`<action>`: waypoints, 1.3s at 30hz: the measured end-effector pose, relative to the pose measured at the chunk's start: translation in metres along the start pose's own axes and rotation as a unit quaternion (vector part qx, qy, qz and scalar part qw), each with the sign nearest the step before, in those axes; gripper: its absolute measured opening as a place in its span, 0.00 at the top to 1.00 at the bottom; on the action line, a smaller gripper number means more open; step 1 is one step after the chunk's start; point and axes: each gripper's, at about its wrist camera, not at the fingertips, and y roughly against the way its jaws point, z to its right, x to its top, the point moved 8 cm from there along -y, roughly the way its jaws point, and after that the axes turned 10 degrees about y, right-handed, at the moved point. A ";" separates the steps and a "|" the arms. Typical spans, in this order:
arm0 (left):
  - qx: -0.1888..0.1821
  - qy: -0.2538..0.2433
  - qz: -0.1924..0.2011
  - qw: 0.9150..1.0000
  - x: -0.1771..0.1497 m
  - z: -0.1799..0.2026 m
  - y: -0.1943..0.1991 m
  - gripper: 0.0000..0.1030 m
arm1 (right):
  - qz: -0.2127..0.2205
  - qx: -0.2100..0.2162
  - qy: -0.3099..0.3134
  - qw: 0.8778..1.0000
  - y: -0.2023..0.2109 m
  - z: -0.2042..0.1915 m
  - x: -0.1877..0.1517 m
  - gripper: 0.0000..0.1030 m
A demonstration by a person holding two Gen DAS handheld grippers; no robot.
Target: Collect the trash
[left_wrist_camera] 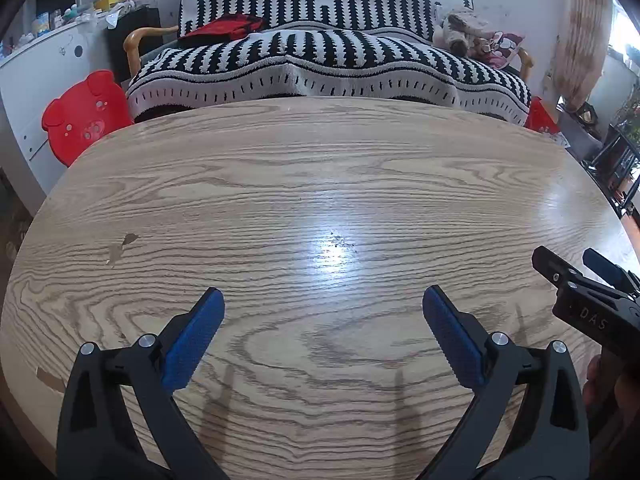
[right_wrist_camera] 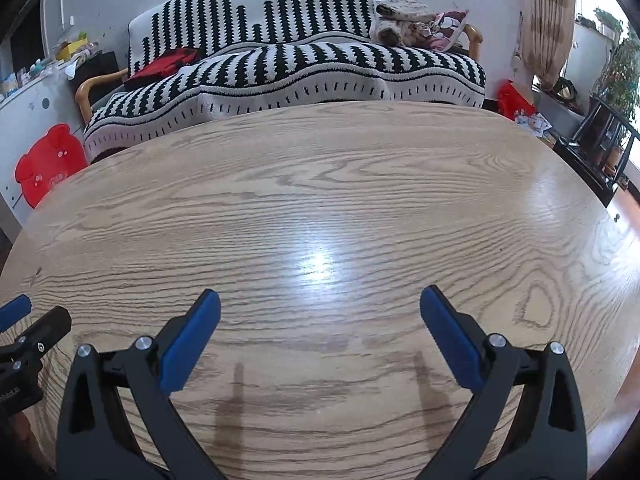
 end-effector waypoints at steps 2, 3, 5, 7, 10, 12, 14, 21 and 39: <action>0.000 0.004 -0.004 1.000 -0.001 0.001 0.000 0.06 | -0.002 0.001 -0.001 1.000 -0.001 0.000 0.000 0.06; -0.003 0.007 -0.007 1.000 -0.002 0.000 0.000 0.06 | -0.004 0.001 -0.001 1.000 -0.002 0.000 -0.001 0.06; -0.006 0.010 -0.007 1.000 -0.002 0.000 0.001 0.06 | -0.004 0.002 0.000 1.000 -0.002 -0.001 0.000 0.06; -0.002 0.009 -0.006 1.000 -0.002 -0.001 0.000 0.06 | -0.003 0.002 0.004 1.000 -0.002 -0.002 0.001 0.06; 0.000 0.008 -0.010 1.000 -0.002 -0.001 -0.002 0.06 | -0.001 0.001 0.008 1.000 -0.001 -0.003 0.001 0.06; 0.001 0.008 -0.012 1.000 -0.003 -0.001 -0.003 0.06 | -0.002 0.001 0.008 1.000 -0.001 -0.003 0.001 0.06; 0.002 0.009 -0.015 1.000 -0.003 -0.001 -0.005 0.06 | -0.002 0.002 0.005 1.000 -0.001 -0.002 0.000 0.06; -0.003 0.012 -0.020 1.000 -0.005 0.000 -0.006 0.06 | -0.003 0.001 0.001 1.000 -0.001 -0.002 0.000 0.06; 0.003 0.041 -0.028 0.999 -0.002 -0.009 -0.008 0.06 | -0.006 -0.007 0.022 1.000 -0.002 -0.007 -0.002 0.06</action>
